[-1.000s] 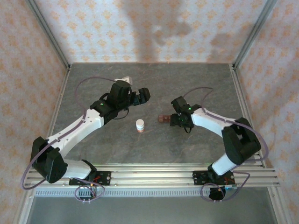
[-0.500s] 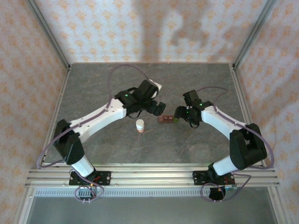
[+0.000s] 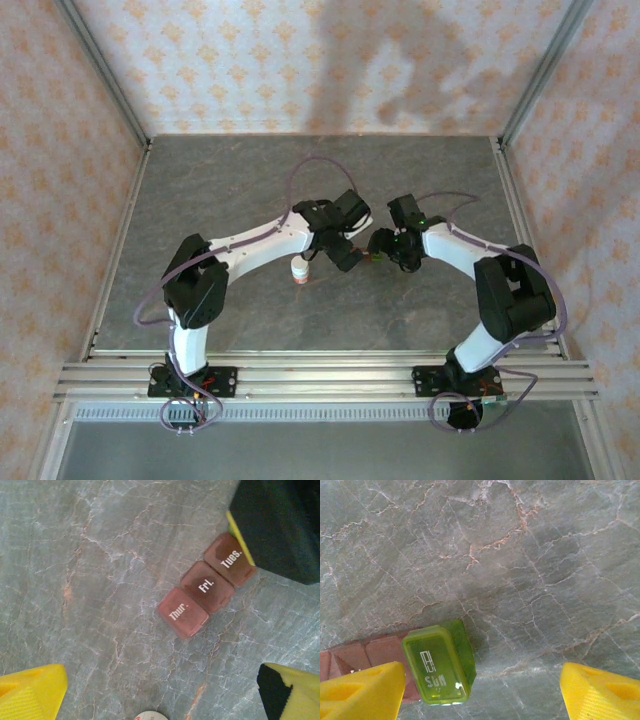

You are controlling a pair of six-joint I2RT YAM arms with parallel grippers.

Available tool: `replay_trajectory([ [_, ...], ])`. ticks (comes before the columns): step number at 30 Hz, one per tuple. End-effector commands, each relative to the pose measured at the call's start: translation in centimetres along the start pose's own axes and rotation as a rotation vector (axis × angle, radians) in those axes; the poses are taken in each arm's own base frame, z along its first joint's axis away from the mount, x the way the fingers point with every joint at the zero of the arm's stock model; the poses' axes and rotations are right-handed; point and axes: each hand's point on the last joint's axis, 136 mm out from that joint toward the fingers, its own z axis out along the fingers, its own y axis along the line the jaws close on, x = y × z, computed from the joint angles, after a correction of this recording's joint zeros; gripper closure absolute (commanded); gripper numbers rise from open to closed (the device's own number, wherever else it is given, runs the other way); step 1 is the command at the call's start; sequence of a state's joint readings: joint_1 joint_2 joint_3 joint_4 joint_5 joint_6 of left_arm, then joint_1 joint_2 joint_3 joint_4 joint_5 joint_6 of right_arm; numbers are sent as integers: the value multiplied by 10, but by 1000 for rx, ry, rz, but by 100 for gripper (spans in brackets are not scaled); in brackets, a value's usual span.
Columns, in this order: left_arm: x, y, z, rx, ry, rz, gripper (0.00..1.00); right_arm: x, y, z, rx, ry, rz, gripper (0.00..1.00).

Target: Sort the pills into containers

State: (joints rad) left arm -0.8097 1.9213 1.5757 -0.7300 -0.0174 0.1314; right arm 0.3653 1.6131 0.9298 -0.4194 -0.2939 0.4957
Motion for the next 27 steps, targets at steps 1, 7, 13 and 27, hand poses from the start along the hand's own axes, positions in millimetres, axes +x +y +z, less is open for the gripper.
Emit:
replay_trajectory([
  [1,8,4,9,-34,52,66,0,-12,6,0,-14,-30,24,20],
  [7,13,2,23,-37,82,84,0,-14,0,9,2,-20,35,20],
  [13,15,1,34,-40,101,93,0,-11,-2,11,1,-12,37,20],
  [27,16,19,53,-67,135,55,0,-3,-7,16,2,7,29,21],
])
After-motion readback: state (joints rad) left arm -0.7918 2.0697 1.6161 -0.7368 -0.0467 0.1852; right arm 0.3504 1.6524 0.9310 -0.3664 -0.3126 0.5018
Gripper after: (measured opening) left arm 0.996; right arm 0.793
